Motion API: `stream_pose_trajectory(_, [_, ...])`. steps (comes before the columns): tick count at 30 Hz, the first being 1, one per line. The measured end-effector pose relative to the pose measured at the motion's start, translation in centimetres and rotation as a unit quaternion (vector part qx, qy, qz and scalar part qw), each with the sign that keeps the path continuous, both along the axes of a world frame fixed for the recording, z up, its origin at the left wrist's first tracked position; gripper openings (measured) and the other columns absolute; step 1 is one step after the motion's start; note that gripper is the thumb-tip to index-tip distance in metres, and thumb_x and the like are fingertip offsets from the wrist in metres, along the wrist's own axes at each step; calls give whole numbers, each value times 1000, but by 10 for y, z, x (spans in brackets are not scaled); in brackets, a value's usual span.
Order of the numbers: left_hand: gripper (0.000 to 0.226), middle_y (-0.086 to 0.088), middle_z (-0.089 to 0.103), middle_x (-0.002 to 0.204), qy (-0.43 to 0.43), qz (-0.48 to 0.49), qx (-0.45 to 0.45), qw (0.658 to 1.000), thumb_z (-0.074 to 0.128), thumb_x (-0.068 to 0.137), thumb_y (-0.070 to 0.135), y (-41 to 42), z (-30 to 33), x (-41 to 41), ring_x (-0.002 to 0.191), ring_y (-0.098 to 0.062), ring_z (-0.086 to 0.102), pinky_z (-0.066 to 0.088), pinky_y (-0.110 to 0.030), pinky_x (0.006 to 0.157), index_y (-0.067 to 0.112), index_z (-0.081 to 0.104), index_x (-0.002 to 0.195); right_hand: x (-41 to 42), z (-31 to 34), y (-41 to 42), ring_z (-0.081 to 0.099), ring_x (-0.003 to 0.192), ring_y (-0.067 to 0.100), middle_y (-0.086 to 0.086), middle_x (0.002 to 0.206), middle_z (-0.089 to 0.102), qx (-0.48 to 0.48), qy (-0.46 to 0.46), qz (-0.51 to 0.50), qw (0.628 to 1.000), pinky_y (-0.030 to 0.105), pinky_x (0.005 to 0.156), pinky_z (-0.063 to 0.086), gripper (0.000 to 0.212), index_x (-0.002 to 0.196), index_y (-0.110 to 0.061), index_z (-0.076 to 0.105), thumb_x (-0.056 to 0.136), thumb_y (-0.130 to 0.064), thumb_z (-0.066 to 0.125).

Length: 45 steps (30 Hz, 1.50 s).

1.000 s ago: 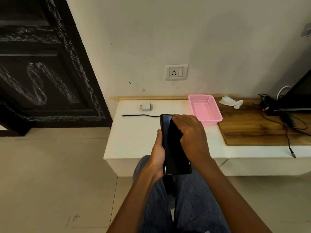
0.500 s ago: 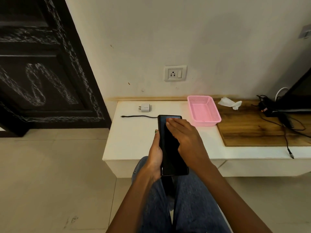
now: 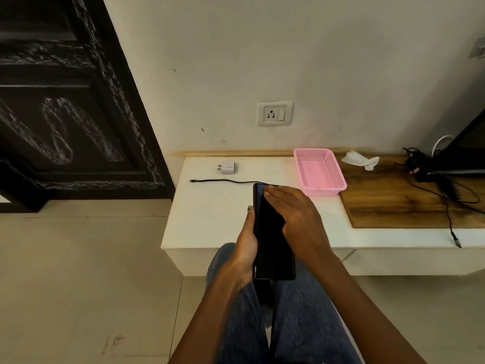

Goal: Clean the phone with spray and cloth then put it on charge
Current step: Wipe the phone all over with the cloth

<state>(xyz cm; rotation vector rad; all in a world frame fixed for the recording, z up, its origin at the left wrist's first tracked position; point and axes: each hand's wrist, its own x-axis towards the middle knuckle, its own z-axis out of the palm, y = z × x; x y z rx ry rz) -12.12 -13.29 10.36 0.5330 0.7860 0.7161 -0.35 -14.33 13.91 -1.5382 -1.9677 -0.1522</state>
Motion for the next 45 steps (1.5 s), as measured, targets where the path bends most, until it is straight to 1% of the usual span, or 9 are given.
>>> stream_pose_trajectory(4, [56,-9,70,114,-1,-4,3,1000,34,91,61,1,1,2,107,-21,65,52,-31,85,22,64,116,-8,2,3,61,109,34,18,115,66,5,17,-6,1000,45,91,51,43,112,4,65,70,13,67])
stream_pose_trajectory(10, [57,-11,70,114,-6,-9,5,1000,34,90,62,-2,-3,-2,107,-24,65,52,-33,89,20,64,117,-2,0,-2,63,106,31,14,112,68,-6,9,14,1000,43,89,53,43,108,1,68,67,11,75])
stream_pose_trajectory(15, [54,-9,71,111,-25,-7,-21,999,38,90,60,-1,-2,4,104,-20,67,56,-28,78,22,72,108,-12,4,6,62,106,31,15,111,69,-1,31,-11,999,43,89,52,40,108,2,68,69,11,72])
stream_pose_trajectory(19, [52,-9,69,115,-53,14,-41,998,43,89,60,0,-8,0,108,-22,65,55,-30,80,22,72,109,-11,-1,-1,61,109,28,11,116,67,-4,17,22,1000,40,90,52,46,112,-1,66,69,14,68])
stream_pose_trajectory(23, [55,-10,70,114,-35,-5,-39,999,41,86,65,1,-8,1,106,-22,66,57,-30,77,25,74,104,-8,4,7,63,103,31,13,111,69,4,26,-8,1000,44,83,54,39,109,0,67,72,8,66])
stream_pose_trajectory(30, [52,-8,71,112,-79,3,-64,995,47,87,59,2,-2,-1,104,-20,67,56,-29,76,19,72,109,-17,-5,-2,62,107,26,10,115,67,3,22,11,1000,40,85,54,43,111,-3,67,70,7,70])
stream_pose_trajectory(35, [50,-7,73,105,-73,-11,-57,996,42,89,57,2,-3,5,97,-17,69,57,-25,71,22,75,102,-16,11,8,64,103,29,13,112,69,-4,20,-21,1000,42,83,55,39,111,0,67,74,-1,56])
stream_pose_trajectory(41, [47,-2,73,104,-107,5,-67,992,51,87,54,0,-1,4,99,-16,69,55,-29,79,21,69,114,-24,8,-9,65,101,25,12,110,69,-1,7,-11,1000,34,84,55,37,107,0,68,79,-8,46])
stream_pose_trajectory(45, [47,-8,71,109,-117,1,-81,990,49,88,52,-1,-1,10,102,-19,68,57,-29,81,18,70,113,-20,20,2,66,94,29,13,105,71,-12,7,-29,999,39,75,57,39,104,1,69,73,-5,48])
